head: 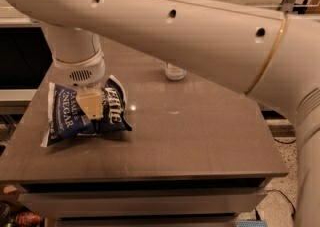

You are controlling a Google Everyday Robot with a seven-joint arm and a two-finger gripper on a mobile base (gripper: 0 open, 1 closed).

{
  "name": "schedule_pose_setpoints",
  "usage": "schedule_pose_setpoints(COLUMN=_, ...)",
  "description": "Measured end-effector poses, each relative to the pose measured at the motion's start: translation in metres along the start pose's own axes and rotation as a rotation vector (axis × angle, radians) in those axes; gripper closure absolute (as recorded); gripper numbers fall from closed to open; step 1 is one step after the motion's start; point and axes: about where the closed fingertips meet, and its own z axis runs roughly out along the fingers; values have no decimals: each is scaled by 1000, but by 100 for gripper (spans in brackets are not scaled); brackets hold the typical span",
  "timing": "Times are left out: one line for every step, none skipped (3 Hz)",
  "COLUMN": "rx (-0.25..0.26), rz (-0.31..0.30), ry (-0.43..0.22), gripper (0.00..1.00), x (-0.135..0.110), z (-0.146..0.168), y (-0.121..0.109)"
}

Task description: Pick blue chip bag

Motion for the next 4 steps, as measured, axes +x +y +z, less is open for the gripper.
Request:
schedule_pose_setpoints(rx=23, rz=6, ry=-19, gripper=100, x=1, z=-21, y=-5)
schedule_pose_setpoints(rx=49, rz=14, ry=-44, gripper=100, x=2, z=-45, y=-10)
schedule_pose_setpoints(rx=79, rz=14, ry=-69, gripper=100, x=1, z=-70, y=-15)
schedule_pose_setpoints(rx=137, rz=-5, ry=-117, gripper=100, x=-7, z=-114, y=-25)
